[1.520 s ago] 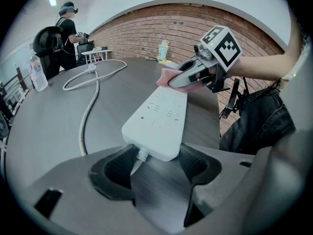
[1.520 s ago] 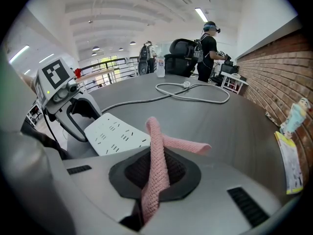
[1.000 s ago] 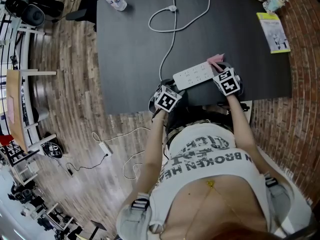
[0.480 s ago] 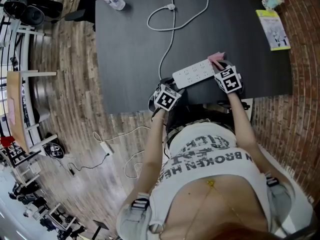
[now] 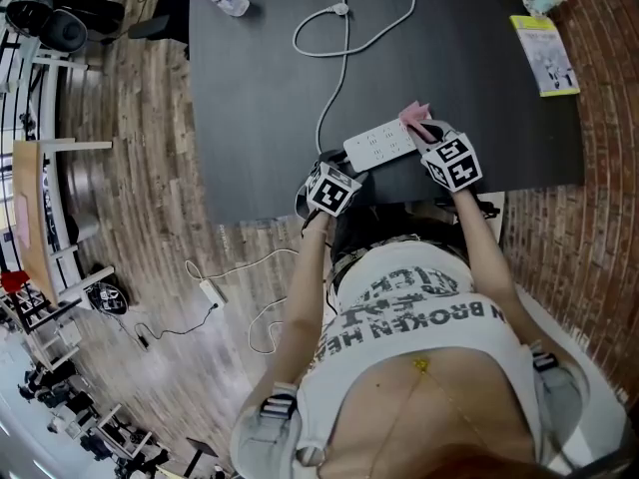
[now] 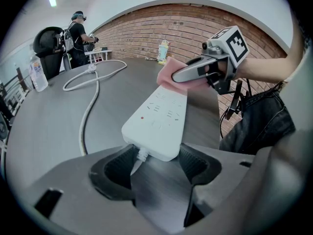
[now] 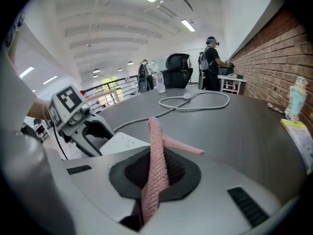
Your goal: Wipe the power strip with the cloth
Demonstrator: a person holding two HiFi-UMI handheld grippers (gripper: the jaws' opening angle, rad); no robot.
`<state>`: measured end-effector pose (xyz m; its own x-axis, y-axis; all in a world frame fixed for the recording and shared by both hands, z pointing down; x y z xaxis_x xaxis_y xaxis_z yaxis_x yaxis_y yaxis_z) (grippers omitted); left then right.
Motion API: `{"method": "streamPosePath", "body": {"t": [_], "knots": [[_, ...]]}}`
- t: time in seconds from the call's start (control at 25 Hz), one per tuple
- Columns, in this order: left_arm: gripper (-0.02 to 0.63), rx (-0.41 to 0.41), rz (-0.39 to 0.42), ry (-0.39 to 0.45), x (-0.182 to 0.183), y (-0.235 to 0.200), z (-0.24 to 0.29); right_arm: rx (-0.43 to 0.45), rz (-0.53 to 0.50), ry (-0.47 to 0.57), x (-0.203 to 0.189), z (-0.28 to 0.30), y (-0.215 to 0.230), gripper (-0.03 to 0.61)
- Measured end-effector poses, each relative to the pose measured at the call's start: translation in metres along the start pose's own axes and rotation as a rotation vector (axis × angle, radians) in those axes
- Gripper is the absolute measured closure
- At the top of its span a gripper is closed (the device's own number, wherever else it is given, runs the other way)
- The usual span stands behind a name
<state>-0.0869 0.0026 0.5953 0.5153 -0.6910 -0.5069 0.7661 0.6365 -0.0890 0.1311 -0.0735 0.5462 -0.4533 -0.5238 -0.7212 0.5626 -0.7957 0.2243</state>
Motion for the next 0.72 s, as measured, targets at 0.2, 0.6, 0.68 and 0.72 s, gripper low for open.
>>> {"method": "streamPosePath", "body": {"t": [0.2, 0.6, 0.68, 0.72], "knots": [[0.339, -0.001, -0.002, 0.013, -0.003, 0.0, 0.005, 0.288, -0.1, 0.001, 0.015, 0.027, -0.05, 0.561], [0.339, 0.001, -0.003, 0.012, -0.001, 0.002, 0.006, 0.424, -0.296, -0.195, 0.013, 0.074, -0.104, 0.561], [0.339, 0.005, 0.004, 0.013, -0.002, 0.002, 0.005, 0.423, -0.307, -0.221, 0.012, 0.077, -0.107, 0.561], [0.339, 0.005, 0.005, 0.012, -0.002, 0.002, 0.005, 0.422, -0.305, -0.226, 0.012, 0.078, -0.107, 0.561]]}}
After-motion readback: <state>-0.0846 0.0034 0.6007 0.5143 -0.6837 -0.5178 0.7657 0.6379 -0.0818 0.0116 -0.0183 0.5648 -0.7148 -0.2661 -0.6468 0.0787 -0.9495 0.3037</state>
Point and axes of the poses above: the fingertips, and each gripper's own axes: z forward along the fingers, y to its right, x out of its top, the point moved 10 cm from there along -z, backward along the fingers, and after that the axes turned 8 degrees about x, right-handed, at the moved point
